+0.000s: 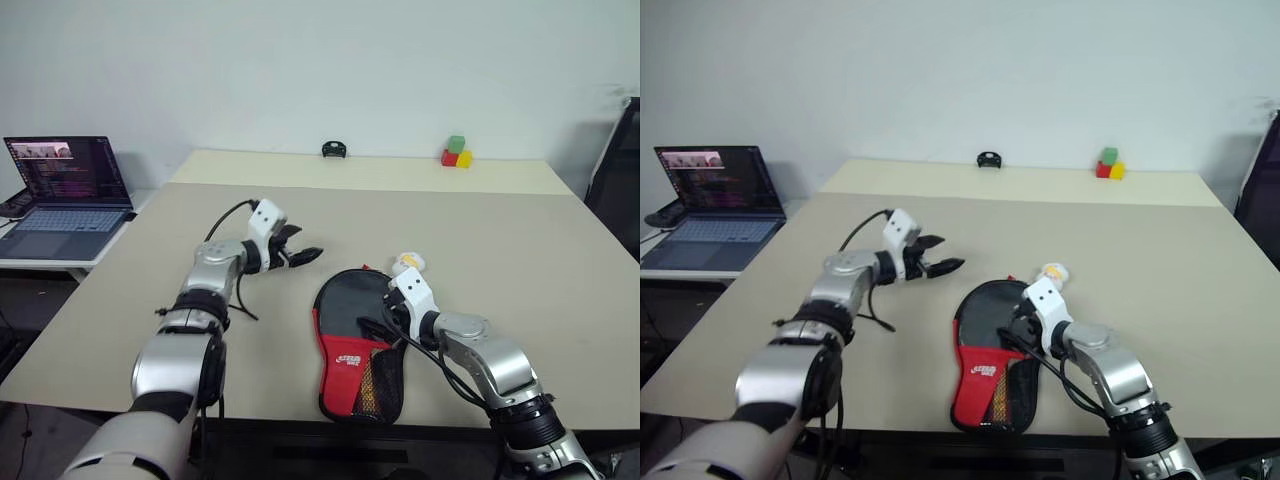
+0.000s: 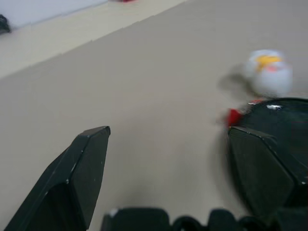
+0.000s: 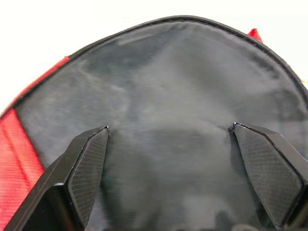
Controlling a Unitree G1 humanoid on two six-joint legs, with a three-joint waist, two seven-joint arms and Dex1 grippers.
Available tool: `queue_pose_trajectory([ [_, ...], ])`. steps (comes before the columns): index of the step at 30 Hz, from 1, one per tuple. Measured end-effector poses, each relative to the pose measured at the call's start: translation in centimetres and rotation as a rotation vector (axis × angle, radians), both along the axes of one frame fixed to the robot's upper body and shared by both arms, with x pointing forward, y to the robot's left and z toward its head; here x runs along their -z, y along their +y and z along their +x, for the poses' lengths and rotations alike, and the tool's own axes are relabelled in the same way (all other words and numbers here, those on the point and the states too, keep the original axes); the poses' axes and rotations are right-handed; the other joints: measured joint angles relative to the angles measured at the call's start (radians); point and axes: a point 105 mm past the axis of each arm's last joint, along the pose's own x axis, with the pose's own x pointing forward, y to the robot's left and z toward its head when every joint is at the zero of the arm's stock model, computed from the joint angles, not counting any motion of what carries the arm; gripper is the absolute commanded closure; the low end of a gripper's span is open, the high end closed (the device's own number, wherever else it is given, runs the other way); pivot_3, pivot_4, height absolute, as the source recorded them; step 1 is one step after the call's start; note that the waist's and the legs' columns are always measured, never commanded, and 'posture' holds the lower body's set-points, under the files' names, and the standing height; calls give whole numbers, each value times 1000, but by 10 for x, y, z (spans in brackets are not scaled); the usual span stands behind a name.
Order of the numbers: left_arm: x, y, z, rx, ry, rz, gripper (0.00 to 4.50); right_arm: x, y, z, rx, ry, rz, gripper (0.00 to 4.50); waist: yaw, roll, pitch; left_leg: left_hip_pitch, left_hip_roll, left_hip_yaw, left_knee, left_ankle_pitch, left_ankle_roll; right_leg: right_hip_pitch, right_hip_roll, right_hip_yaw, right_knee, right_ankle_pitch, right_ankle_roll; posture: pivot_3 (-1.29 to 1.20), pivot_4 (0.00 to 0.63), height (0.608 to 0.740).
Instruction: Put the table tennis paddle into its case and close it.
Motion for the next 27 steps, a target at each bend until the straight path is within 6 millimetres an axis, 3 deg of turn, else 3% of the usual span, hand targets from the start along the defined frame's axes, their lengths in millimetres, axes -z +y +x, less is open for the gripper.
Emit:
queue_pose_trajectory([
  [5,9,-4,-45,112,42,-52,225,-4,-7,-6,-49,5,2,0,2,1,1,-4,0,-1,0,-1,-2,1,-2,1,-1,-2,-3,0,150,740],
  [11,12,-28,-74,198,39,22,225,-15,-13,-23,-134,28,41,0,7,4,3,-13,0,-2,0,-1,-2,-7,-2,-1,0,-2,-4,0,150,740],
  [15,14,-39,-76,202,32,54,225,-25,-14,-42,-199,97,113,0,13,9,10,-15,0,-2,0,-1,-2,-9,-1,-1,-1,-2,-5,0,150,740],
  [18,17,-52,-75,212,37,48,225,-40,-29,-47,-209,99,129,0,15,11,14,-17,-1,-2,0,-1,-2,-9,-2,-2,-2,-2,-5,0,150,740],
  [27,22,-97,-58,240,29,52,225,-76,-92,-21,-12,-4,102,0,16,10,15,-17,0,-1,0,-1,-1,-9,0,-1,-3,-2,-4,0,150,740],
])
